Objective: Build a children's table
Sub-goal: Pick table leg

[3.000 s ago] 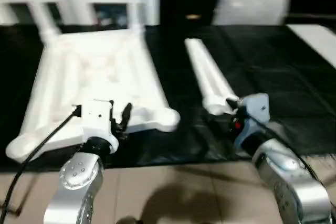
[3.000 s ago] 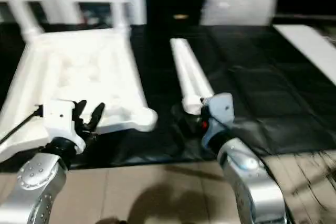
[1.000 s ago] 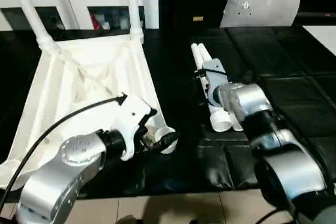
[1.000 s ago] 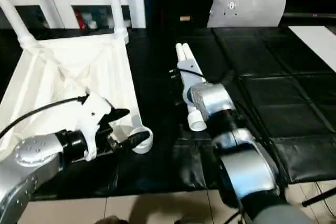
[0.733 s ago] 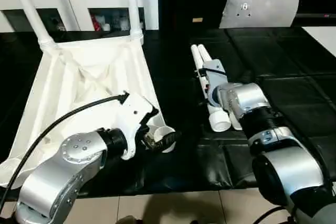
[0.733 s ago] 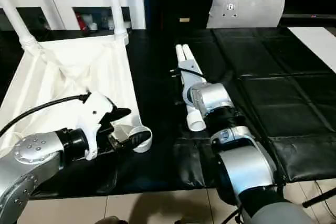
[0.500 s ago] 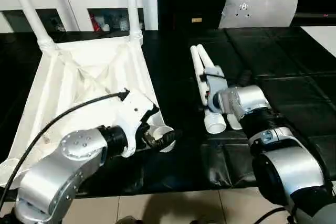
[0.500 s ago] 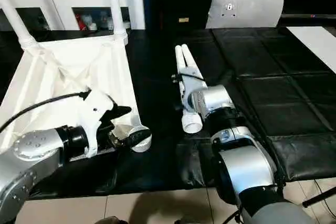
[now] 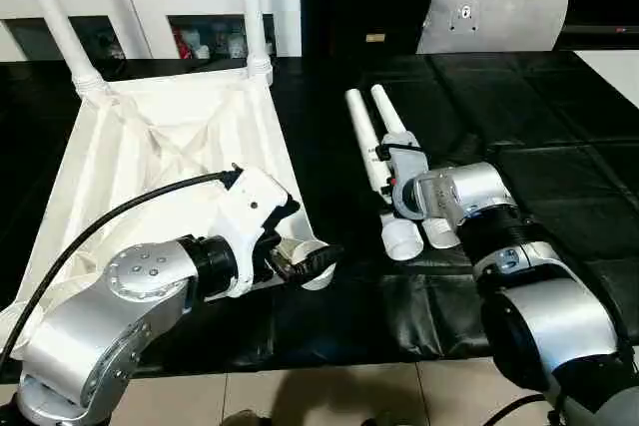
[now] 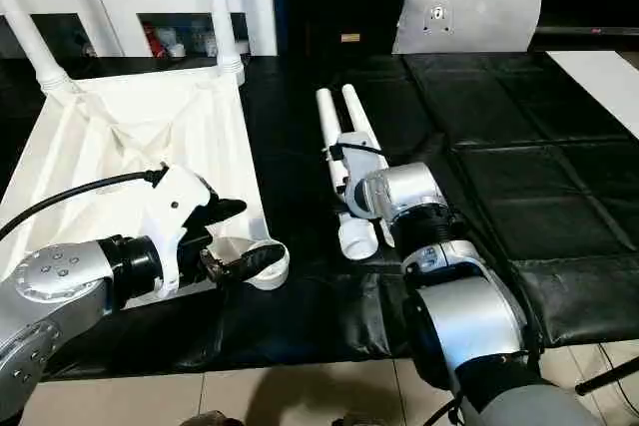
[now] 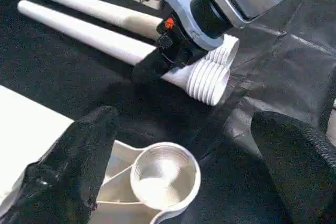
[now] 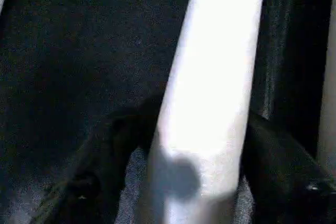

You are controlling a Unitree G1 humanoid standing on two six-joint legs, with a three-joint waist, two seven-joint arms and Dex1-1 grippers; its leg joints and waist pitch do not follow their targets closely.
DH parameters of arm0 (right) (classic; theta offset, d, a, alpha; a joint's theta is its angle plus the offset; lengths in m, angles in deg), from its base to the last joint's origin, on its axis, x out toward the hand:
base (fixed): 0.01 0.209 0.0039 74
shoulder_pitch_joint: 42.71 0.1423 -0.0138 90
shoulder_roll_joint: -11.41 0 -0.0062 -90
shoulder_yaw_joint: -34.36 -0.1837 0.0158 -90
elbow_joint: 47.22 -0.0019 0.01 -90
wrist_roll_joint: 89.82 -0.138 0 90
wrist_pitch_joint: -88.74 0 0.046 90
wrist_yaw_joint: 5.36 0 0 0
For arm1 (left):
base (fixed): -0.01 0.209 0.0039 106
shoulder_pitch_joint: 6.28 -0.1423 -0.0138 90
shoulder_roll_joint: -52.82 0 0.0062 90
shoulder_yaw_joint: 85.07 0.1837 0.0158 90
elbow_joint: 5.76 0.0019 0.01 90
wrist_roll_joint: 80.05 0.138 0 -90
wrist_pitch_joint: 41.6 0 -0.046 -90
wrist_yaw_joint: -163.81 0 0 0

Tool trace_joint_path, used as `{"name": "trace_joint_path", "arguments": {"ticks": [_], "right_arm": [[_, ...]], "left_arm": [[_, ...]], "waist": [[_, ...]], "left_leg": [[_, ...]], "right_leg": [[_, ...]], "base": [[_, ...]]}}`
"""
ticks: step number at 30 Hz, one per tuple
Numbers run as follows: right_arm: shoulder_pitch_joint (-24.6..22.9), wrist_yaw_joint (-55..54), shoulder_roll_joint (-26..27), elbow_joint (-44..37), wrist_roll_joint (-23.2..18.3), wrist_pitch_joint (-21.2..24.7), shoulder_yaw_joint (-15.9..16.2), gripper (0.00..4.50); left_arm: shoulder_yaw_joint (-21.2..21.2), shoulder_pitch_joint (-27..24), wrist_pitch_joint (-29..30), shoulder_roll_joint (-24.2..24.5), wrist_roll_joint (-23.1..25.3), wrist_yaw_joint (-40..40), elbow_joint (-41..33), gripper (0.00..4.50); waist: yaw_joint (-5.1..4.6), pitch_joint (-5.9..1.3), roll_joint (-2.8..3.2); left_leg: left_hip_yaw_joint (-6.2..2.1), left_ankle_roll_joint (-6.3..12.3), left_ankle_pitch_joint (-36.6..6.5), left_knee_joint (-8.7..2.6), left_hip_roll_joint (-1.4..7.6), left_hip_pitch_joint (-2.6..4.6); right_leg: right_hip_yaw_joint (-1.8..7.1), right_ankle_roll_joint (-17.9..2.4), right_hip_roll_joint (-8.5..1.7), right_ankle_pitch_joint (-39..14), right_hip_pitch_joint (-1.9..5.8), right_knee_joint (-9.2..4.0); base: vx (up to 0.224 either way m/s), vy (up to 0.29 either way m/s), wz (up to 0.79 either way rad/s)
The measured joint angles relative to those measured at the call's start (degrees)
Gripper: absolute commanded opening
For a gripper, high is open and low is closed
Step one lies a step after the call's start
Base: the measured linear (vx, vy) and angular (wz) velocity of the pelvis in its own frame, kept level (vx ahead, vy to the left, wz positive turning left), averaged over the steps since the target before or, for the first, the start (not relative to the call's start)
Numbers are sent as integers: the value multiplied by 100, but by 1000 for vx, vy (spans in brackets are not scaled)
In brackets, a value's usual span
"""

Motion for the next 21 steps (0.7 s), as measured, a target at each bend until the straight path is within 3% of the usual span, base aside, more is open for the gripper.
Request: {"name": "trace_joint_path", "arguments": {"ticks": [6, 12, 21], "right_arm": [[-41, 78, -2, -15, -5, -11, -54, 249], [-305, 219, 62, -365, -459, 99, -519, 195], [-838, 400, 256, -1431, -1319, 36, -1467, 185]], "left_arm": [[84, 59, -184, 4, 61, 54, 276, 450], [118, 82, -652, -426, 417, 514, 836, 450], [-65, 182, -1631, -832, 629, 771, 2018, 450]], "waist": [[1, -3, -4], [6, -6, 11], [15, 1, 71]], "left_leg": [[0, 0, 0, 0, 0, 1], [5, 1, 0, 1, 4, 2], [5, 1, 0, -2, 9, -3]], "right_leg": [[0, 0, 0, 0, 1, 0], [0, 0, 0, 0, 3, -3], [-4, 0, 2, 0, -1, -8]], "base": [[0, 0, 0], [0, 0, 0], [0, 0, 0]]}}
